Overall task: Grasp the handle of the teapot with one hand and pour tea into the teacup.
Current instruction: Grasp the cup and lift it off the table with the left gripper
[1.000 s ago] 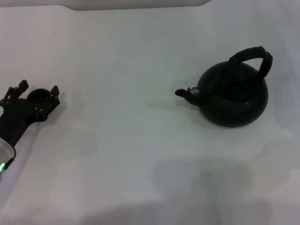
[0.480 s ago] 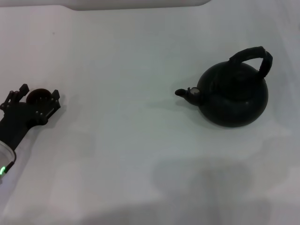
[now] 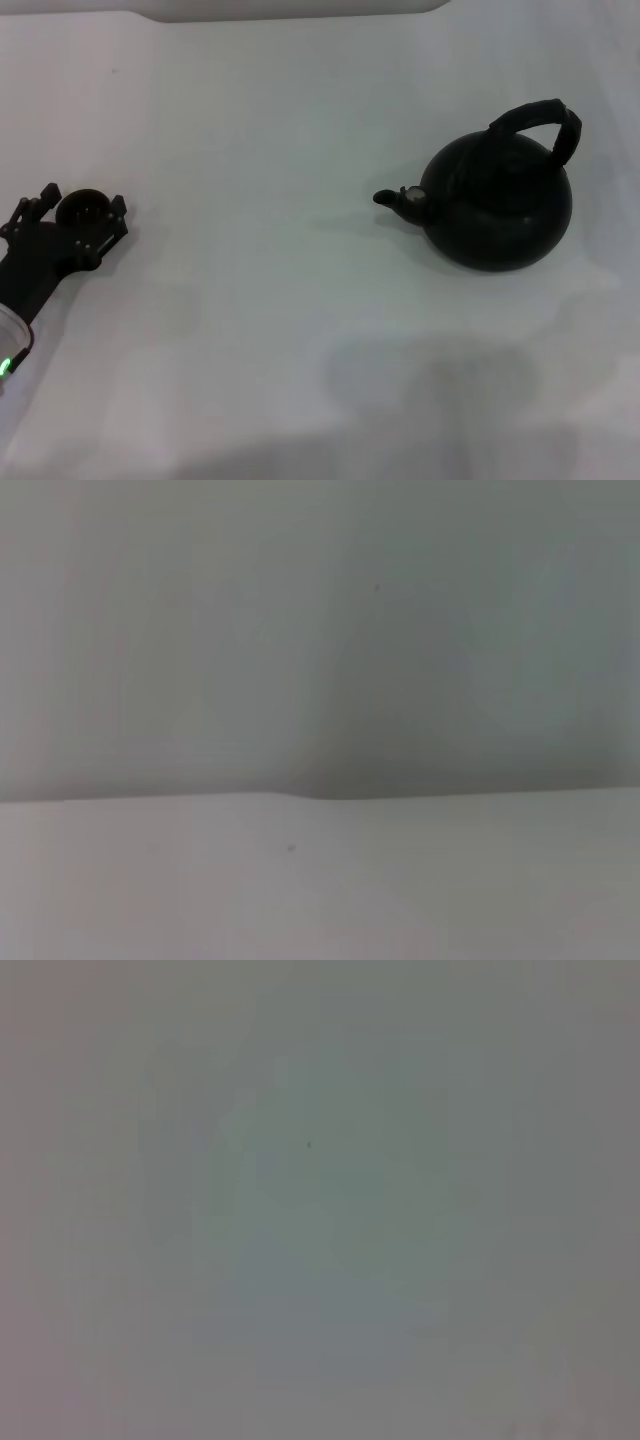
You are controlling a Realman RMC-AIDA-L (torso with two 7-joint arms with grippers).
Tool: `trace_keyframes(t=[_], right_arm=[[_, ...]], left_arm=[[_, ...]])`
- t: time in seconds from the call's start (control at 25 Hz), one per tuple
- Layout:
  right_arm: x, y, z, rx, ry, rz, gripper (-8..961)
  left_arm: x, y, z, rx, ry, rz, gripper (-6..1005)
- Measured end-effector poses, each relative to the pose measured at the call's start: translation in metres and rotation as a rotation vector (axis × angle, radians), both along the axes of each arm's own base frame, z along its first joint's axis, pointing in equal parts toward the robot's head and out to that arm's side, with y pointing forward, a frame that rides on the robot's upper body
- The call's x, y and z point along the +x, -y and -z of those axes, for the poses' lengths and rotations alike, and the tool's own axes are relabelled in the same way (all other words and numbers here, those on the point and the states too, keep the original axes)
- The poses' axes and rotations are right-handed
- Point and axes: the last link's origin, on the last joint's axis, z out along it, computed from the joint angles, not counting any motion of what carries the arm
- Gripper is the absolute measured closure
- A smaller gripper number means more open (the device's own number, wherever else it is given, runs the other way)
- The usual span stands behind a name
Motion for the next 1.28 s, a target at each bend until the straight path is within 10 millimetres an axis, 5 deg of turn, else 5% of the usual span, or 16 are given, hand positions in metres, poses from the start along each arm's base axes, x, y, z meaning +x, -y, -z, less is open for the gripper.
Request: trace_keyframes(t=[0.84, 1.28], right_arm=[[0.002, 0.002, -0.003, 0.006, 0.007, 0.003, 149], [0.002, 0.002, -0.003, 0.006, 0.006, 0.004, 150]], left_arm=[[0.000, 0.001, 0.004, -0.026, -0.009, 0.001, 127], [0.019, -0.003, 0.012, -0.073, -0.007, 0.117, 295]])
